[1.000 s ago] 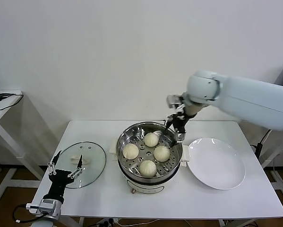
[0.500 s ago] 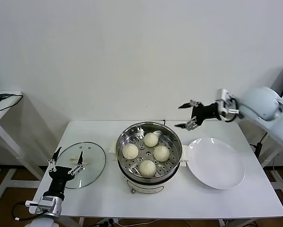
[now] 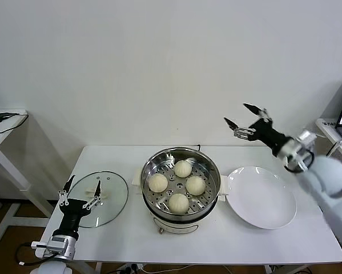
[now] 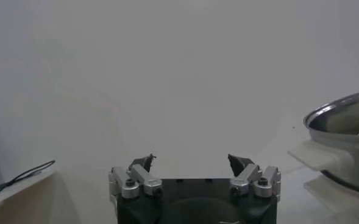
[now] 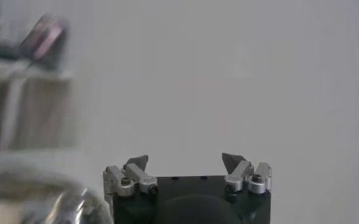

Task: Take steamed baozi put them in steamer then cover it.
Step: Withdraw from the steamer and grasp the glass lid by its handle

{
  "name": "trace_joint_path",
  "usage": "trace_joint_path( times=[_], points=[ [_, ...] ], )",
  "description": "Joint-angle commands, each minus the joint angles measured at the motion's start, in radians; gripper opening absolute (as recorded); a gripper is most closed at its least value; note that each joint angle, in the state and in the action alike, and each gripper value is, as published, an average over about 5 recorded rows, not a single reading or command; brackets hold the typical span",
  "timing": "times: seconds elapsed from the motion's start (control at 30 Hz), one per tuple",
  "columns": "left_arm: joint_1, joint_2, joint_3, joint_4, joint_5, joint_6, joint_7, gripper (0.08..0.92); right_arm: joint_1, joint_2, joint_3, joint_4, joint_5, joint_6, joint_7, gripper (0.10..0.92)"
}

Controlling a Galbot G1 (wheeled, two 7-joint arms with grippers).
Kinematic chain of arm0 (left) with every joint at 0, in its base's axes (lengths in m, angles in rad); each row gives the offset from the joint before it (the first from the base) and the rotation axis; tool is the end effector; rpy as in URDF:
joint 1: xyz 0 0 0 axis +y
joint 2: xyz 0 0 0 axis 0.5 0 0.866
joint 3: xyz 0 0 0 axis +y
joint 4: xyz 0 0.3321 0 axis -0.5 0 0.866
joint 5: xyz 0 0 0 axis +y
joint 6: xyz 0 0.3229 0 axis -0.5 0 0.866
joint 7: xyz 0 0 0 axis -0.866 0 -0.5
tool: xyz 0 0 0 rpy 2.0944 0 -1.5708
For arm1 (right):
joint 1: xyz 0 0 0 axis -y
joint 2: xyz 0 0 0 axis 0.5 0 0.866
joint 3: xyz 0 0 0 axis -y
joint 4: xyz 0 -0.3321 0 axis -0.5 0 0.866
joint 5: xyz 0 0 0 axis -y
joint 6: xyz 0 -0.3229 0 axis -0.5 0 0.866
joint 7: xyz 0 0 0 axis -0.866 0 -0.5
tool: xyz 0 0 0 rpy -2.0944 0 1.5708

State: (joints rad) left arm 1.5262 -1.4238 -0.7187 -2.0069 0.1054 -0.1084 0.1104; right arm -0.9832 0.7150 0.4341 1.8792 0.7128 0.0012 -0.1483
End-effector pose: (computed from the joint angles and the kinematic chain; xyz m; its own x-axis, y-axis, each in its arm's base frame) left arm 0.1694 0.0848 -0.2968 -0.9983 0.0270 -0.0509 0.0090 0.9453 0.3260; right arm 0.3169 -0.1587 -0.1543 -0.8901 -0.4228 -0.1699 -0.3912 0.9003 -0.1909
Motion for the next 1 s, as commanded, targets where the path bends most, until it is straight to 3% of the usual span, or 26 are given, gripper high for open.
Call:
trace_joint_path(
  times=[0.03,0.2,0.4,0.73,1.0],
  points=[
    [-0.015,-0.002,0.003,0.026,0.013,-0.02,-0.008,0.823,-0.548,0.402,0.372,0.208,-0.105,0.208,0.182,0.823],
    [-0.016,0.002,0.0,0.063,0.085,-0.063,-0.027,0.823,-0.62,0.504,0.35,0.22,-0.148,0.28,0.196,0.823],
    [0.007,0.018,0.004,0.139,0.346,-0.183,-0.086,0.823,-0.634,0.581,0.309,0.21,-0.158,0.286,0.196,0.823],
    [-0.021,0.053,-0.028,0.384,1.164,-0.402,-0.36,0.823,-0.604,0.597,0.263,0.187,-0.174,0.263,0.196,0.823],
    [-0.112,0.069,-0.039,0.508,1.373,-0.38,-0.453,0.823,-0.594,0.601,0.251,0.154,-0.188,0.273,0.192,0.823]
  ],
)
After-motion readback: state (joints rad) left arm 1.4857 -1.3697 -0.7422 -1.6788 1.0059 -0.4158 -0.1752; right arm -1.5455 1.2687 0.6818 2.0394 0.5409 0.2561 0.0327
